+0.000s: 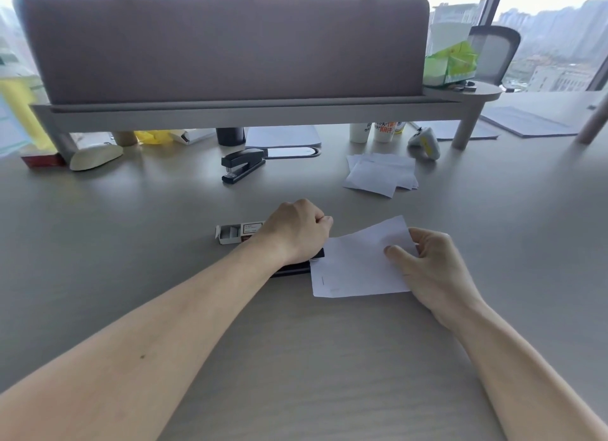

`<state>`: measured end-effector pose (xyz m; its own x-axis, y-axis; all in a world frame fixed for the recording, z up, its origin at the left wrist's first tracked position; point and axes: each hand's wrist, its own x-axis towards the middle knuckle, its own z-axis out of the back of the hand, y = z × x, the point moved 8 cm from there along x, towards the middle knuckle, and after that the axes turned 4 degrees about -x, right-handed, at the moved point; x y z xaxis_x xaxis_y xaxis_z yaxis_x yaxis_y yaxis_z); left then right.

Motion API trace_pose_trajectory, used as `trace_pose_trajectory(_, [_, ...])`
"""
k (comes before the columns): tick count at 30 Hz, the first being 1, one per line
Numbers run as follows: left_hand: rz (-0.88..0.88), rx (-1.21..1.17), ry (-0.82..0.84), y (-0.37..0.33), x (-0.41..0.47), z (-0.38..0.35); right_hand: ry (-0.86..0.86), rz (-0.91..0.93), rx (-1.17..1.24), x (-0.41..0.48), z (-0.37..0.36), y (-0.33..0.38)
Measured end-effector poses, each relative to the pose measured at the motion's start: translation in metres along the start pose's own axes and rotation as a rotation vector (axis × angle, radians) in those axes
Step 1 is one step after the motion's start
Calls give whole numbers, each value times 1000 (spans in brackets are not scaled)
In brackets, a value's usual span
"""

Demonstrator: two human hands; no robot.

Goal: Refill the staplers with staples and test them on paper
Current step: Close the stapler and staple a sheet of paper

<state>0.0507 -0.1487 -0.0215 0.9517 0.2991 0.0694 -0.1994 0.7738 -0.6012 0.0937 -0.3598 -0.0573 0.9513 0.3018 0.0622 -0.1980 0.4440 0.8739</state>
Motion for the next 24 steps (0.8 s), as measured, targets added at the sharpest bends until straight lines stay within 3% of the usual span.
trace_pose_trajectory(24, [-32, 146, 5, 0, 1, -5, 20, 7, 10, 1, -2, -2])
